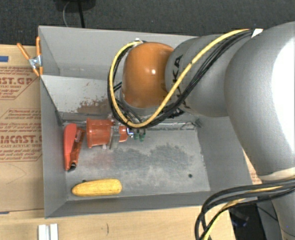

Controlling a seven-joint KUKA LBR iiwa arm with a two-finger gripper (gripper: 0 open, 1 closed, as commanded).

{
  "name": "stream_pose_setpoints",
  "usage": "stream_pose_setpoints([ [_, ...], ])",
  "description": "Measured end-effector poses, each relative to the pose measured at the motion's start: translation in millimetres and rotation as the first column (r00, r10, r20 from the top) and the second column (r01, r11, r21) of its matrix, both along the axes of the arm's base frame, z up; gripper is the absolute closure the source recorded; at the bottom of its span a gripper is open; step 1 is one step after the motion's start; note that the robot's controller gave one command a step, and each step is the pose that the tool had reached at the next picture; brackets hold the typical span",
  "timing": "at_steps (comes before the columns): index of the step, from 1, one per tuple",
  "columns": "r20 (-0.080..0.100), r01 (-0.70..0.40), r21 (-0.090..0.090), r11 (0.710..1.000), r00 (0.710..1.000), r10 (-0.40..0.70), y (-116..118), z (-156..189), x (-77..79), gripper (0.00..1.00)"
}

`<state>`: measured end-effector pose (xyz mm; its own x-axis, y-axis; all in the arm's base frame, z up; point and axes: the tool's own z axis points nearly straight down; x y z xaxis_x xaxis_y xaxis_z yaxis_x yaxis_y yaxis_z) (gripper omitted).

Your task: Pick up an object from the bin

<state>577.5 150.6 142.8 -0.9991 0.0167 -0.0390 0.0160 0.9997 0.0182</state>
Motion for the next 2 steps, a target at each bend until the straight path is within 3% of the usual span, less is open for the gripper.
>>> stream_pose_setpoints([
  [1, 0.027, 0.004, 0.005, 1.000, 1.000, -0.004, -10.0, 3.0, 8.1, 1.00],
  [2, 0.012, -0.067, -0.001, 0.998, 0.998, 0.067, -14.4, 162.1, -0.1, 1.00],
])
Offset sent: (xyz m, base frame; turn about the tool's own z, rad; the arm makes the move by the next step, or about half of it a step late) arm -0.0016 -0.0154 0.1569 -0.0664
